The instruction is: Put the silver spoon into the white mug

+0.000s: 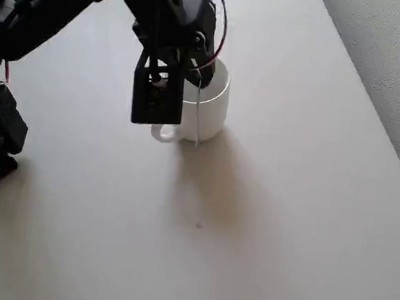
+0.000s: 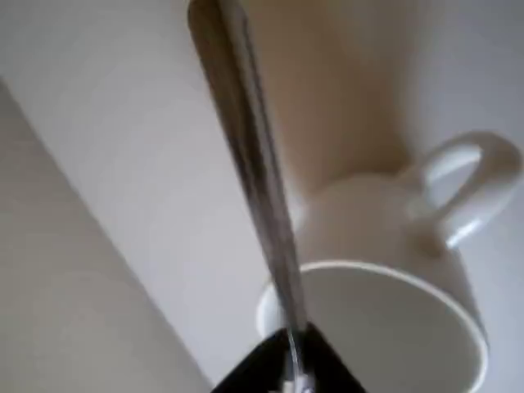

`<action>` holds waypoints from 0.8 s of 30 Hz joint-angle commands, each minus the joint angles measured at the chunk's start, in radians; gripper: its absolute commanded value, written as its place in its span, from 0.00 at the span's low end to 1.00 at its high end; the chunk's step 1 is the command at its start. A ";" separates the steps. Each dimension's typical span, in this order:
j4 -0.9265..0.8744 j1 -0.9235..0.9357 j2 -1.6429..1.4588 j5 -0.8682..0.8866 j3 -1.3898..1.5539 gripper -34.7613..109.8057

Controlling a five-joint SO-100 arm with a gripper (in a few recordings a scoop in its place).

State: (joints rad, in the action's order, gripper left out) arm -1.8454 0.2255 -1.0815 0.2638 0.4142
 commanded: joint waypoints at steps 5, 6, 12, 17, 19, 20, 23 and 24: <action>-0.006 -0.018 -0.052 -0.009 0.029 0.23; -0.006 -0.020 -0.052 -0.009 0.034 0.23; -0.006 -0.025 -0.044 -0.009 0.052 0.23; -0.006 -0.025 -0.034 -0.009 0.061 0.23; -0.006 -0.025 -0.031 -0.009 0.061 0.23; -0.006 -0.025 -0.028 -0.009 0.061 0.23; -0.006 -0.026 -0.025 -0.009 0.061 0.23; -0.006 -0.026 -0.023 -0.009 0.063 0.23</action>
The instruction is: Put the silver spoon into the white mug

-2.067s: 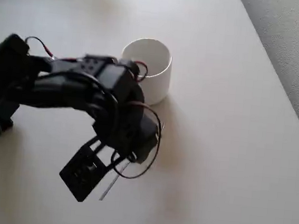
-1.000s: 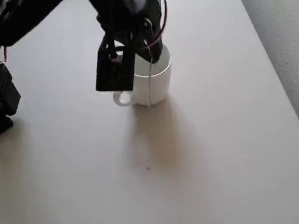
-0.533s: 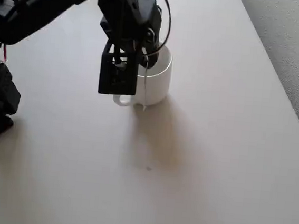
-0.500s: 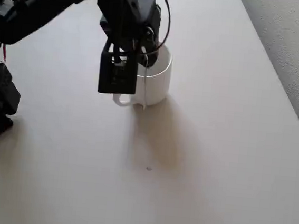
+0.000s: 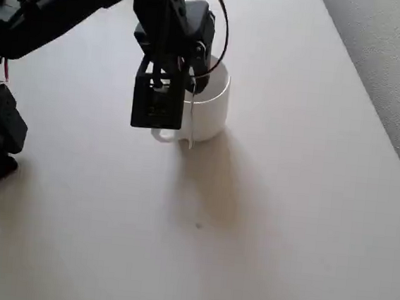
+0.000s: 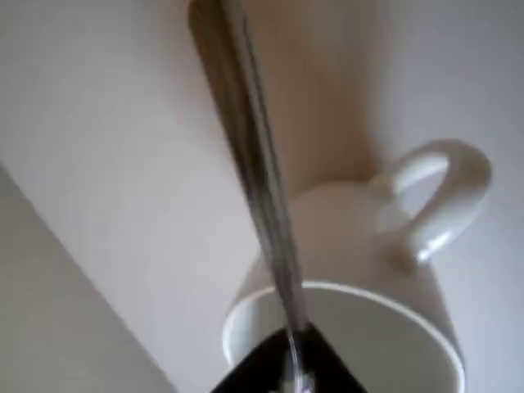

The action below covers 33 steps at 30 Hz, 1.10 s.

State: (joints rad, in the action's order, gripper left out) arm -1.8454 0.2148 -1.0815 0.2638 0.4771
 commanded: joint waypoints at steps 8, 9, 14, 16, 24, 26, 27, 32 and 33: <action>-0.006 -0.017 -0.005 -0.009 0.005 0.23; -0.006 -0.015 -0.002 -0.009 0.005 0.23; -0.006 -0.002 0.002 -0.009 0.005 0.23; -0.006 0.008 -0.002 -0.008 0.005 0.26; -0.006 0.025 -0.026 -0.008 0.005 0.32; -0.006 0.025 -0.028 -0.009 0.005 0.32; -0.006 0.025 -0.028 -0.009 0.005 0.32; -0.006 0.025 -0.028 -0.015 0.005 0.32; -0.006 0.025 -0.028 -0.015 0.005 0.32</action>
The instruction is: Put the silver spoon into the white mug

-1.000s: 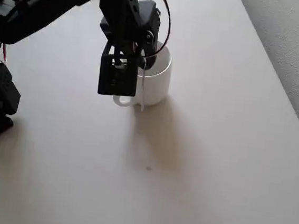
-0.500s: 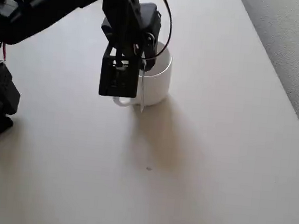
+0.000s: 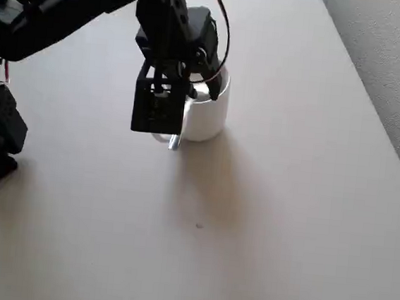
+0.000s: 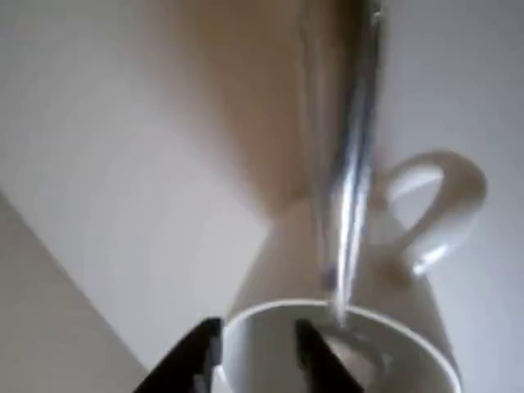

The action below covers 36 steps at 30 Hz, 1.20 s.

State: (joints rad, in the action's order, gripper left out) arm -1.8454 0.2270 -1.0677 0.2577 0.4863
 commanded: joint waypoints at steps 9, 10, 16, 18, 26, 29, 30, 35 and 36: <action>-0.006 0.009 -0.109 -0.009 -0.003 0.32; -0.006 0.009 -0.133 -0.009 -0.003 0.32; -0.008 0.015 -0.411 -0.038 0.014 0.31; -0.008 0.005 -0.563 -0.078 0.072 0.31; 0.025 -0.084 -1.310 -0.190 0.617 0.31; 0.054 -0.140 -1.582 -0.213 0.897 0.36; 0.072 -0.146 -1.667 -0.221 1.006 0.38; 0.249 -0.074 -2.048 -0.322 1.640 0.53; 0.270 -0.057 -2.088 -0.350 1.740 0.53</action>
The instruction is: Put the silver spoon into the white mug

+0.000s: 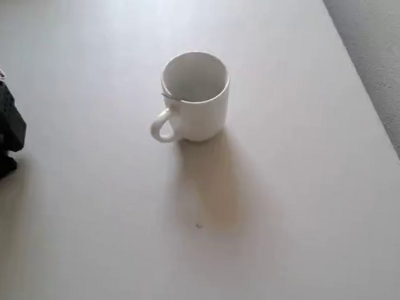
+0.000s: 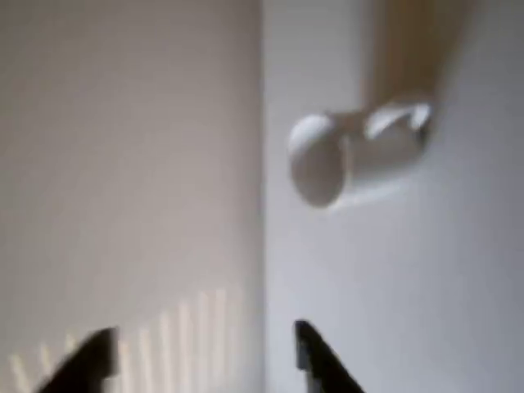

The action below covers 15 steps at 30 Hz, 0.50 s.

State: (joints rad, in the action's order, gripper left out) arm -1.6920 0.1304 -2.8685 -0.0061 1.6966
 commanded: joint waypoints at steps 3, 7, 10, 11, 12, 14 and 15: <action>0.207 0.081 -0.374 -0.152 0.785 0.52; 0.282 0.127 -0.423 -0.207 1.005 0.45; 0.287 0.138 -0.423 -0.222 1.111 0.35; 0.305 0.149 -0.423 -0.221 1.141 0.29; 0.321 0.164 -0.423 -0.216 1.172 0.26; 0.334 0.184 -0.423 -0.216 1.232 0.23; 0.337 0.187 -0.423 -0.212 1.252 0.23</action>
State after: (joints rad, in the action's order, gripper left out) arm -1.3913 0.2838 -3.2889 -0.2117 2.8440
